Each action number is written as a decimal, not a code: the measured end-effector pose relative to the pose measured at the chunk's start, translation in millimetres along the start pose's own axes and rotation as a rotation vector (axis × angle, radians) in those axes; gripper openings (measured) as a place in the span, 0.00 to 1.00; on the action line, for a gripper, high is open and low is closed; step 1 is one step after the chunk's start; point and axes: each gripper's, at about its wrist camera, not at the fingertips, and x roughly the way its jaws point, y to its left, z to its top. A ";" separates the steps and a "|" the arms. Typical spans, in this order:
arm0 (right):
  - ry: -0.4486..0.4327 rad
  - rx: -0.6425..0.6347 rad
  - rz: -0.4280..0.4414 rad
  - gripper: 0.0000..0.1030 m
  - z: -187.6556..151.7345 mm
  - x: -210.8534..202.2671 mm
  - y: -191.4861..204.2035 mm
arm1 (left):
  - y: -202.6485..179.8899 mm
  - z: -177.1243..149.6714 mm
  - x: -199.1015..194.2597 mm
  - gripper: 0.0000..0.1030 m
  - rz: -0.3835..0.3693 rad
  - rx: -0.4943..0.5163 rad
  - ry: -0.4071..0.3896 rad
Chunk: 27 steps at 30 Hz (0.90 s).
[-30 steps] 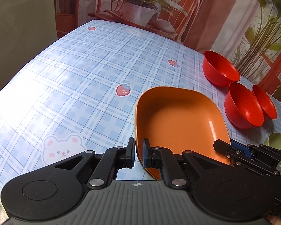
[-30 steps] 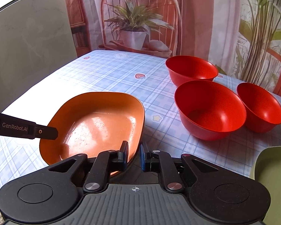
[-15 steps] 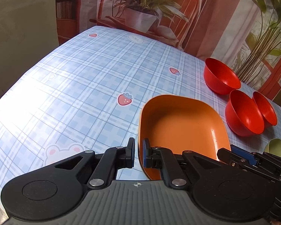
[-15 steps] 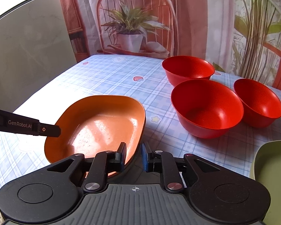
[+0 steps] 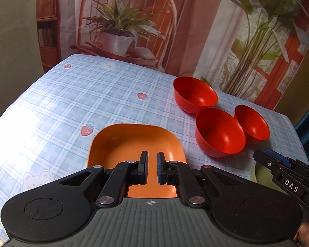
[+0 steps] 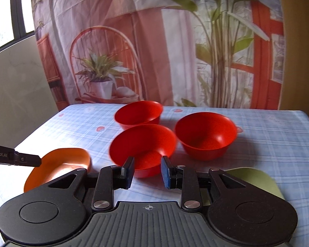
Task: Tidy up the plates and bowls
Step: 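Lower the orange plate onto the table and open the left gripper, then grasp the rim of the small green oval dish with the left gripper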
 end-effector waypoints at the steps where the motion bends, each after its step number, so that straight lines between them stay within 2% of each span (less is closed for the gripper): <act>1: -0.006 0.008 -0.018 0.26 -1.5 -3.2 -9.3 | -8.7 -4.1 2.3 0.09 -0.013 0.015 0.007; 9: -0.048 0.063 -0.171 0.25 -27.2 -25.0 -82.4 | -60.4 -24.3 14.7 0.09 -0.071 0.075 0.032; 12: -0.065 0.066 -0.219 0.26 -37.5 -31.5 -103.4 | -82.6 -34.2 17.7 0.09 -0.103 0.102 0.019; 16: -0.068 0.061 -0.270 0.25 -47.4 -34.0 -125.7 | -109.5 -44.1 25.1 0.09 -0.153 0.130 0.048; 22: -0.054 0.084 -0.259 0.25 -56.7 -32.2 -146.3 | -143.0 -50.2 35.2 0.09 -0.185 0.177 0.065; 27: -0.044 0.091 -0.234 0.25 -64.9 -30.0 -149.0 | -155.6 -55.3 42.0 0.10 -0.218 0.158 0.084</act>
